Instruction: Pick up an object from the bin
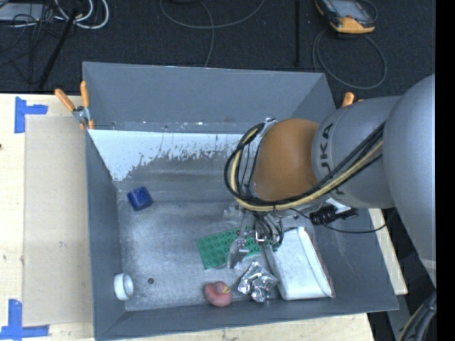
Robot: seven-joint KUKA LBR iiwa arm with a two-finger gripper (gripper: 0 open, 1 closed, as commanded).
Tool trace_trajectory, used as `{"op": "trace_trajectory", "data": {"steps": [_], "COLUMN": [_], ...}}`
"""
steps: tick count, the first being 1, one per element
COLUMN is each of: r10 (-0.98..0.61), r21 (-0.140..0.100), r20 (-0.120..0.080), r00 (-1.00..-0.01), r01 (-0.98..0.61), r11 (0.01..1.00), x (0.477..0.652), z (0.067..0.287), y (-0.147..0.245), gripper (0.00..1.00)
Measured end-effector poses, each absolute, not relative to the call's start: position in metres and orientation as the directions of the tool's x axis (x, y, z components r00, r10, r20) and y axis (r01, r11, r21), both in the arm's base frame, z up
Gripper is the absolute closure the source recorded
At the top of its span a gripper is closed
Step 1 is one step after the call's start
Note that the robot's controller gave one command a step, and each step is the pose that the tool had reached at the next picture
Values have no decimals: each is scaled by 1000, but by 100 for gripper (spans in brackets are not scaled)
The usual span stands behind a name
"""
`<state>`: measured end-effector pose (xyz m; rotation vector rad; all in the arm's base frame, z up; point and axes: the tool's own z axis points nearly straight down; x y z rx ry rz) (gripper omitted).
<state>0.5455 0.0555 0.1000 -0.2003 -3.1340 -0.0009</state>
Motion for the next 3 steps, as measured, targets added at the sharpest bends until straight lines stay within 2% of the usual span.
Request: {"op": "trace_trajectory", "data": {"steps": [1,2,3], "r10": [245,318,314], "r21": [0,4,2], "r20": [4,0,1], "r00": [-970,-948,-950], "r01": [245,318,314], "r11": [970,948,950], "x": [543,543,544], "z": [99,74,75], "y": [53,46,47], "gripper": [0,0,0]}}
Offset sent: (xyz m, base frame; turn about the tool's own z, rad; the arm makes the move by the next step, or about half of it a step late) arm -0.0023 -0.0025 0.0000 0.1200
